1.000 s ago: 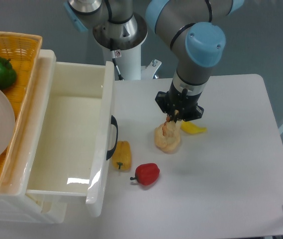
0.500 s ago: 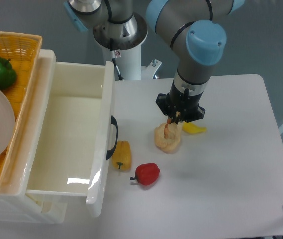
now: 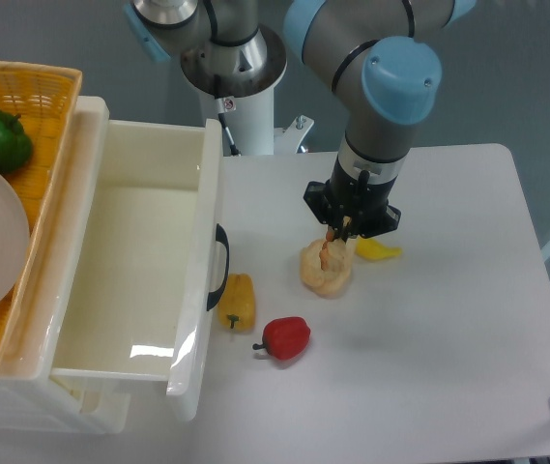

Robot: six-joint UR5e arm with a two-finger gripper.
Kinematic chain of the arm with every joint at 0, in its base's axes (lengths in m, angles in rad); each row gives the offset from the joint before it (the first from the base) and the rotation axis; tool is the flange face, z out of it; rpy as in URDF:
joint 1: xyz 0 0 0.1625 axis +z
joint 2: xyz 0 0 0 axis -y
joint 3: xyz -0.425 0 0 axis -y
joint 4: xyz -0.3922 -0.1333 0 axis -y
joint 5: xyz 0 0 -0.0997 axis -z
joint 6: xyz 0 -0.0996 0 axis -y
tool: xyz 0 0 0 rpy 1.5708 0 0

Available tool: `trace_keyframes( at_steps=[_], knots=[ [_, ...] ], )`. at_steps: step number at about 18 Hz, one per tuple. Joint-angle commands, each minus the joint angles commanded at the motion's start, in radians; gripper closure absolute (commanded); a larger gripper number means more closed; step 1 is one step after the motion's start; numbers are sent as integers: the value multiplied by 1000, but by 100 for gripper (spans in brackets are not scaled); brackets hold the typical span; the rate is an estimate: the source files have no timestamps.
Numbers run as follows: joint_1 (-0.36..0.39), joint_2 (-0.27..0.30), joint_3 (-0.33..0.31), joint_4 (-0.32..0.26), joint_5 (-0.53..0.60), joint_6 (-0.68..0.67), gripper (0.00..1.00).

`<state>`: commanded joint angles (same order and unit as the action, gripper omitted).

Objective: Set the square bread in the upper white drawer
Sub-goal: 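Lower the gripper onto the small orange piece atop the bread roll, then close the gripper on the orange piece and lift it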

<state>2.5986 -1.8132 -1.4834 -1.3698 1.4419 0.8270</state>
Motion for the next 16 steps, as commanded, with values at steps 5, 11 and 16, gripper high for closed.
trace_keyframes(
  at_steps=[5, 11, 16],
  knots=[
    [-2, 3, 11, 0, -43, -101, 92],
    [0, 21, 43, 14, -168, -362, 89],
    [-8, 61, 43, 31, -199, -451, 89]
  ],
)
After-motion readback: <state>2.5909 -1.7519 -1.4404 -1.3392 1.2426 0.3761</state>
